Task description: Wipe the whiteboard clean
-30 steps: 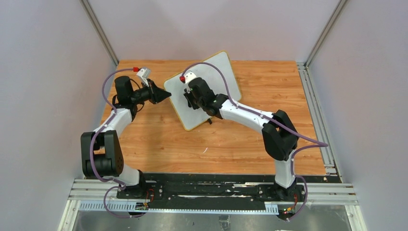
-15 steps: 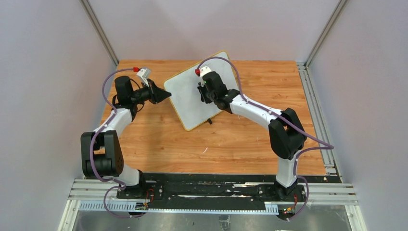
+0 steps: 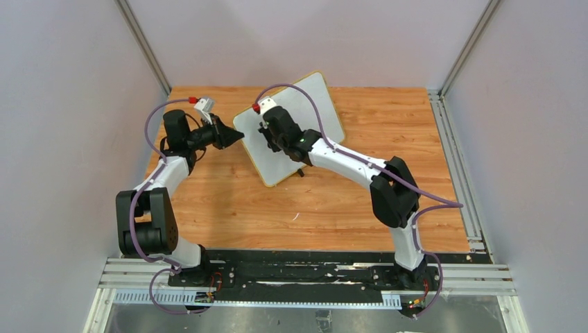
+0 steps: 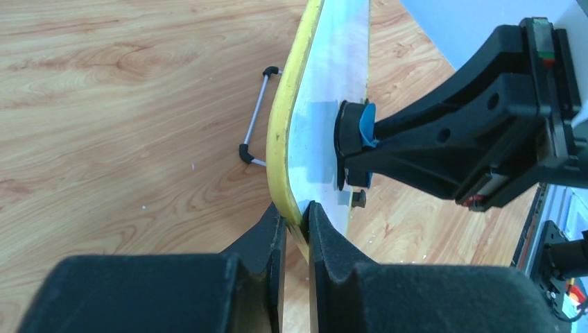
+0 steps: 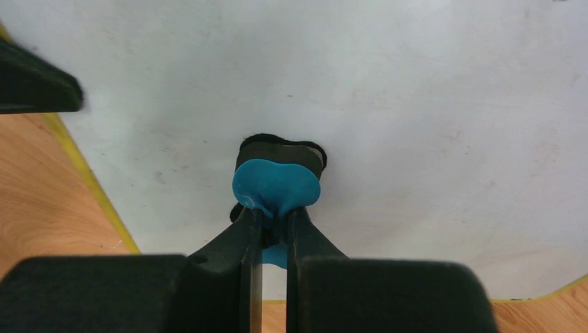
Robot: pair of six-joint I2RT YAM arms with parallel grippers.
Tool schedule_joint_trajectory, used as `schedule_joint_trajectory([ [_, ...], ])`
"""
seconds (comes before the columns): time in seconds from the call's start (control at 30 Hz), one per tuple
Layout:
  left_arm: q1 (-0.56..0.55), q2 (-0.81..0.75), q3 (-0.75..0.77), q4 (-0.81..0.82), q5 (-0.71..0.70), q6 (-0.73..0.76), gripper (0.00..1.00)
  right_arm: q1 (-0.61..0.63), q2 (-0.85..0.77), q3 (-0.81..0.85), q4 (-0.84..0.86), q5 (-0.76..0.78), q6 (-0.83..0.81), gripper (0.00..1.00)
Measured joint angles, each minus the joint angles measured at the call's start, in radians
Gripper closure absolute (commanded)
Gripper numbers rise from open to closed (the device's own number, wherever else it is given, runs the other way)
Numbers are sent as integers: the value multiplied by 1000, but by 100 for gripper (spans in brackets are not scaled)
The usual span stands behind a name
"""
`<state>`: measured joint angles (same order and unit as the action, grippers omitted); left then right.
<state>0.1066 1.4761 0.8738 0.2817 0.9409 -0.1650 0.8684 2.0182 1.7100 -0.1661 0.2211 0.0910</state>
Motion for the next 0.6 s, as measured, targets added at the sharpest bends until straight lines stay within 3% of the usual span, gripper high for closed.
schedule_joint_trajectory([
  [0.6,3,0,1,0,1,0,100,81,47,65,-3,-8,-14,99],
])
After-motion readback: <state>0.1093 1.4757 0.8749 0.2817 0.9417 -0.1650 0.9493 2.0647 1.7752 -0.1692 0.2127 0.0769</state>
